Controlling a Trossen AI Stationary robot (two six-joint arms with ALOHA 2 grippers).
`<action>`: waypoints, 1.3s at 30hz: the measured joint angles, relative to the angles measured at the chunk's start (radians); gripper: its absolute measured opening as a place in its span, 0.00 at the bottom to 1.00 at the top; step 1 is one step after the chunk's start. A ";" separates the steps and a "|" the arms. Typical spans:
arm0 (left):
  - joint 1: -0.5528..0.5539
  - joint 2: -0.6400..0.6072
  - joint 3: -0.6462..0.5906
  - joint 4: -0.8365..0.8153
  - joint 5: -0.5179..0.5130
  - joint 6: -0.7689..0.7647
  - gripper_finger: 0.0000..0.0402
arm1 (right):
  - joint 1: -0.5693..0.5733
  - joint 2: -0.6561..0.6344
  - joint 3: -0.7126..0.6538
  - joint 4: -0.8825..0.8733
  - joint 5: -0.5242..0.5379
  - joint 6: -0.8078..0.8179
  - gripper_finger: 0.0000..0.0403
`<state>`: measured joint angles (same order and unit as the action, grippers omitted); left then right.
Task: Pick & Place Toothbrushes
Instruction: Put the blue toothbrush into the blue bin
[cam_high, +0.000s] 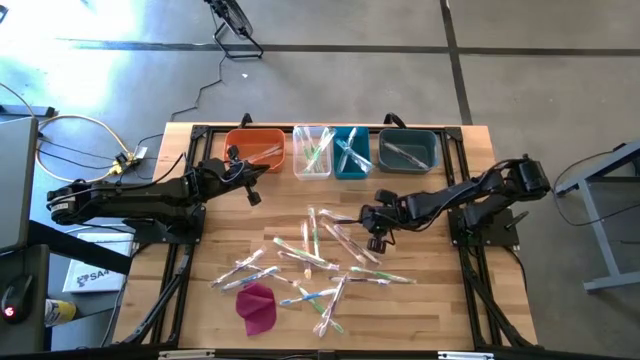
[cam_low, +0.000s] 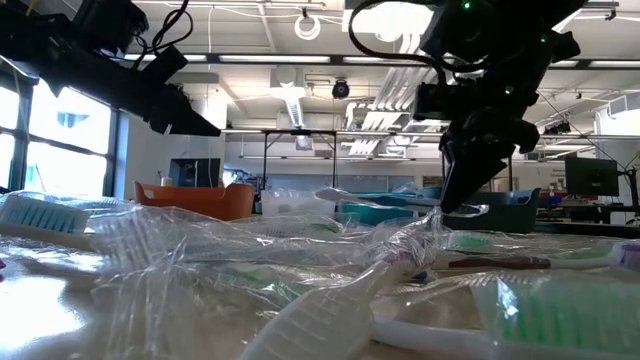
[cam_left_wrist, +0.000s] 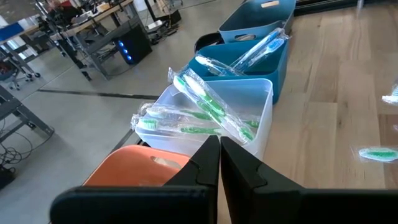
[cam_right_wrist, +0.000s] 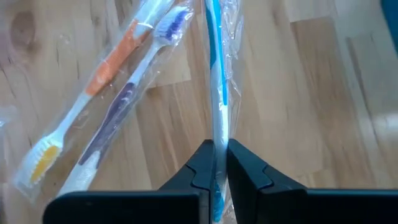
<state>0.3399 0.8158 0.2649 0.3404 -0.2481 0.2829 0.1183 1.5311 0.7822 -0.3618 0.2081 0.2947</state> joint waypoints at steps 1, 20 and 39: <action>0.000 0.000 0.000 0.000 0.000 0.000 0.02 | 0.003 0.000 0.000 0.000 0.001 0.001 0.05; 0.000 0.000 0.000 0.000 0.000 0.000 0.02 | 0.048 -0.032 0.002 0.004 0.117 0.141 0.05; 0.000 0.000 0.000 0.000 0.000 0.000 0.02 | 0.060 -0.273 0.003 0.016 0.390 0.152 0.05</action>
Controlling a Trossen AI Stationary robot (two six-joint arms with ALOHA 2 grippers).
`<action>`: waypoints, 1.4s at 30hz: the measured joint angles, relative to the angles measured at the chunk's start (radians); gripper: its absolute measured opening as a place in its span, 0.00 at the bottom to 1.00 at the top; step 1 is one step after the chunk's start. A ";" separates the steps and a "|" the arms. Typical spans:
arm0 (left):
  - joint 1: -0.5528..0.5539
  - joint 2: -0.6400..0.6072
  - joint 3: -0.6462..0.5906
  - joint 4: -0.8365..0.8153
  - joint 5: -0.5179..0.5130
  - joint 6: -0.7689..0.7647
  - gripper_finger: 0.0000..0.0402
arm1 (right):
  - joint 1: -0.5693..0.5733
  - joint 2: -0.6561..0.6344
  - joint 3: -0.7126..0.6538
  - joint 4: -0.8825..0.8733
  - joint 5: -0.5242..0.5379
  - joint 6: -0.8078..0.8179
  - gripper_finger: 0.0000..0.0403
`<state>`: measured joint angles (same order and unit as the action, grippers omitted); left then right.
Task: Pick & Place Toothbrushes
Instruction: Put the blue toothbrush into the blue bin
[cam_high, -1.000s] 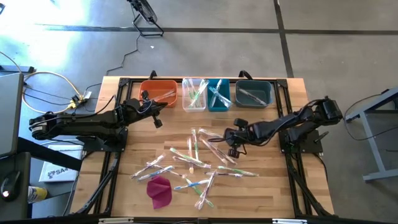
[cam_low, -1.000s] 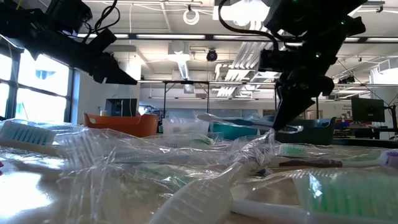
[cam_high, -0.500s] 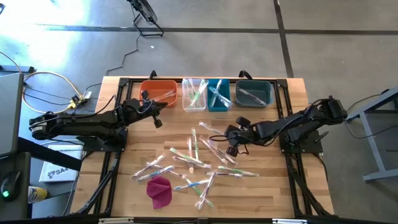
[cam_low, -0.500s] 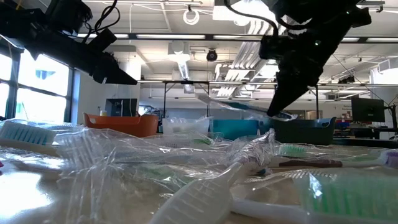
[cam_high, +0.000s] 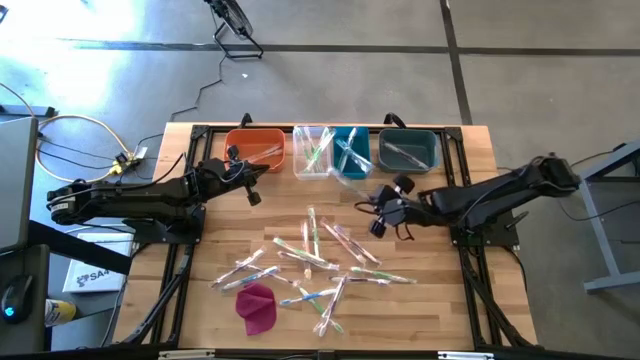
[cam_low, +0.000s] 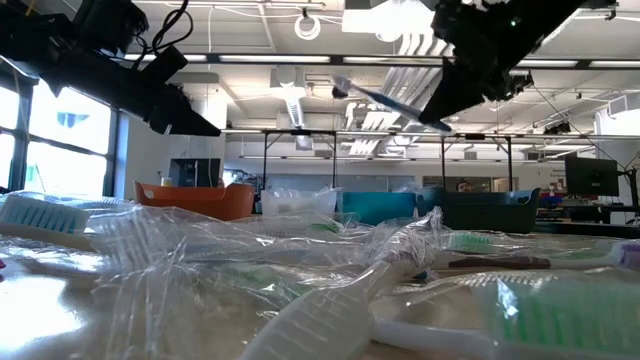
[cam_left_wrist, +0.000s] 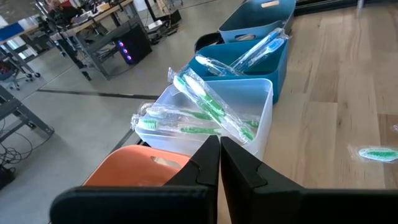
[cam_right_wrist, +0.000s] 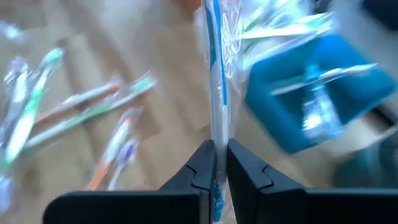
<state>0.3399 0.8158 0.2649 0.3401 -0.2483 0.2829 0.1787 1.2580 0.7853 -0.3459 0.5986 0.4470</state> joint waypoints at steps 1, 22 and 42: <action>0.000 0.000 0.000 0.000 0.000 0.000 0.02 | 0.000 -0.012 0.000 -0.002 0.030 -0.005 0.05; 0.000 0.000 0.000 0.001 0.000 -0.002 0.02 | -0.244 -0.051 0.000 0.200 -0.029 0.001 0.05; 0.000 0.000 0.000 0.002 0.000 -0.001 0.02 | -0.455 0.183 0.000 0.403 -0.235 0.099 0.05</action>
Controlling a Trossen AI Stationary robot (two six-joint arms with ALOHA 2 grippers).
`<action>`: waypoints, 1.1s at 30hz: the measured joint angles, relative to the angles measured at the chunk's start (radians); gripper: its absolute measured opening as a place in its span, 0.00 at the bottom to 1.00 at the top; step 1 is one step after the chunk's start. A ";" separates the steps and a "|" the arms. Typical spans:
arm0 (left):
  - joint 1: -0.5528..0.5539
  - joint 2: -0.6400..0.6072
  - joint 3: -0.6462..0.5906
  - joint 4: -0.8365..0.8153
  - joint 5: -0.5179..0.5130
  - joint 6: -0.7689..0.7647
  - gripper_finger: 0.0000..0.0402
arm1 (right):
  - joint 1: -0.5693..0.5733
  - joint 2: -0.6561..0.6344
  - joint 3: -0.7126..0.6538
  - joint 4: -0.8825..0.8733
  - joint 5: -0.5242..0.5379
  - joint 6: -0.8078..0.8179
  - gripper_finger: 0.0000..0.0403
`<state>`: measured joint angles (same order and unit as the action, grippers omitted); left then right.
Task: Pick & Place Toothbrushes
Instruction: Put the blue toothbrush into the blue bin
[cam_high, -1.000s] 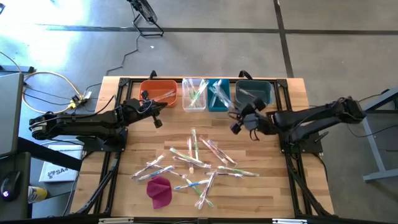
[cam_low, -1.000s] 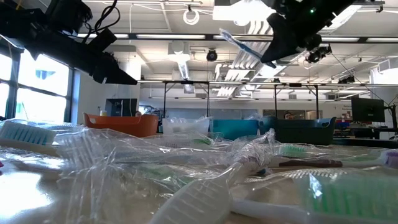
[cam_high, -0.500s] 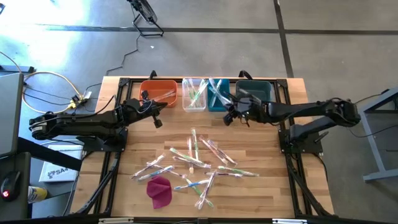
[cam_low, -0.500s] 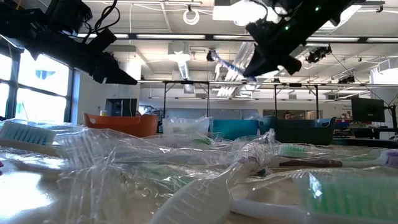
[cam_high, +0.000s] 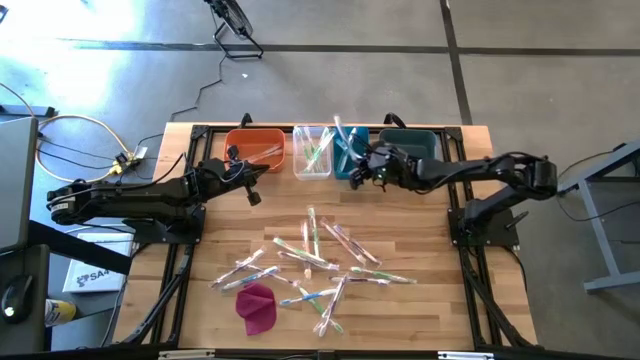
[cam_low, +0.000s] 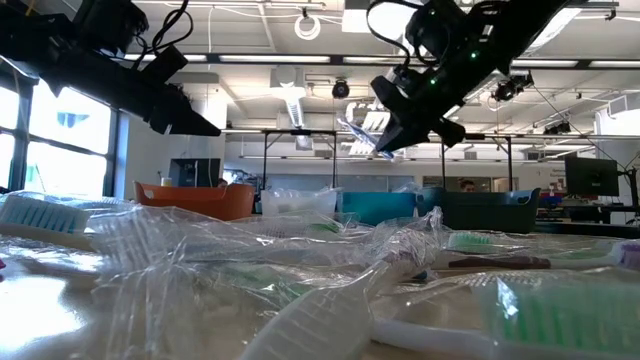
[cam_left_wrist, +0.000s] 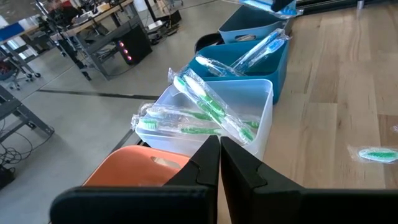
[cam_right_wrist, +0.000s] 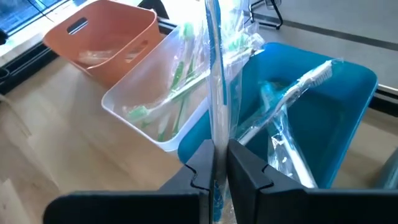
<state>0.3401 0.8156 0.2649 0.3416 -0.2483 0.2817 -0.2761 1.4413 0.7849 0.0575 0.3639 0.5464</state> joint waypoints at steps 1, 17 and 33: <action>0.000 0.000 0.000 0.000 0.000 0.000 0.02 | -0.002 0.007 0.000 0.007 0.001 0.000 0.05; 0.000 0.000 0.000 0.000 0.000 0.001 0.02 | -0.005 0.037 0.000 0.007 -0.035 0.026 0.05; 0.000 0.000 0.000 0.000 0.000 0.001 0.02 | -0.019 0.036 0.000 -0.039 -0.289 0.092 0.05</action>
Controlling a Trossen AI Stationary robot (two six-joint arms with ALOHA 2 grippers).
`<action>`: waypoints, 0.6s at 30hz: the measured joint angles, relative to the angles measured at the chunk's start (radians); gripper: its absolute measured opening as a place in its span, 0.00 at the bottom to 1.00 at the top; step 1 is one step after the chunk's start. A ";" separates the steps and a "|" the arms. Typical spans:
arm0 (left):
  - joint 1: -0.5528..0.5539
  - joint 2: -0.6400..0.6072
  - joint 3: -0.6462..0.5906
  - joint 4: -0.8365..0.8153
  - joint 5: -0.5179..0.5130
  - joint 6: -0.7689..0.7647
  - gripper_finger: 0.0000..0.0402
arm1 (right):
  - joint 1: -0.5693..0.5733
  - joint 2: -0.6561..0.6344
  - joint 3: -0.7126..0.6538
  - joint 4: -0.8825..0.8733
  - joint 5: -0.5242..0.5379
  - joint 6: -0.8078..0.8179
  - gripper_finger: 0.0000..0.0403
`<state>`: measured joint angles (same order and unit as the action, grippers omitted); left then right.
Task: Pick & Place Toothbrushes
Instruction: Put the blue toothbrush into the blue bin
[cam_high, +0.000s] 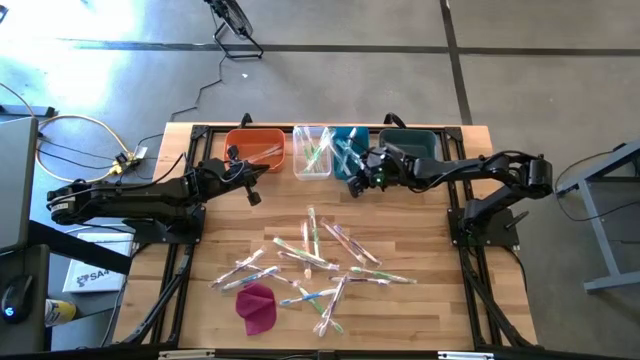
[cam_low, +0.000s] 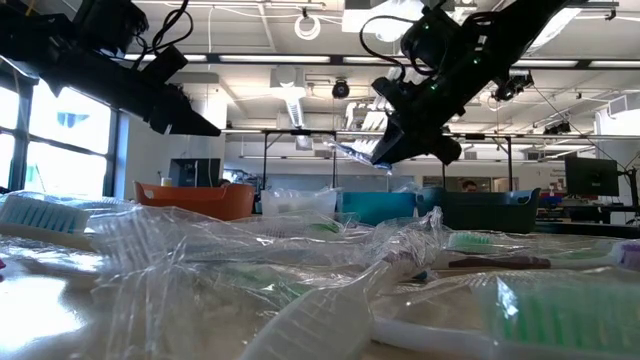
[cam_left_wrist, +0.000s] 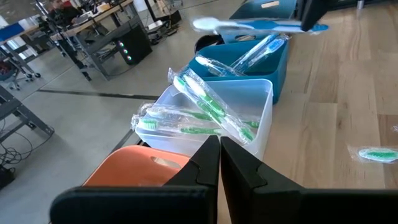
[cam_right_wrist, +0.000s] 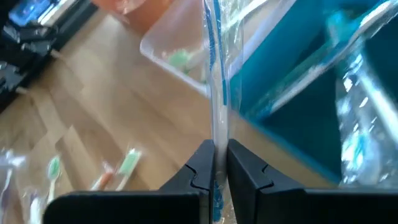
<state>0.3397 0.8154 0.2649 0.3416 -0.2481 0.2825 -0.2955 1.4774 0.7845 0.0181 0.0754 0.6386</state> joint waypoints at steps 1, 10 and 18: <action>0.000 0.000 0.000 0.000 0.000 0.000 0.02 | 0.000 0.000 0.000 -0.013 -0.016 0.014 0.05; 0.000 0.000 0.000 0.000 0.000 0.000 0.02 | -0.015 0.000 0.000 -0.135 -0.130 0.102 0.05; 0.000 0.000 0.000 0.000 0.000 0.000 0.02 | -0.054 0.000 0.000 -0.135 -0.143 0.103 0.05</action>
<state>0.3401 0.8154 0.2649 0.3416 -0.2483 0.2825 -0.3492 1.4773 0.7845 -0.1169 -0.0673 0.7414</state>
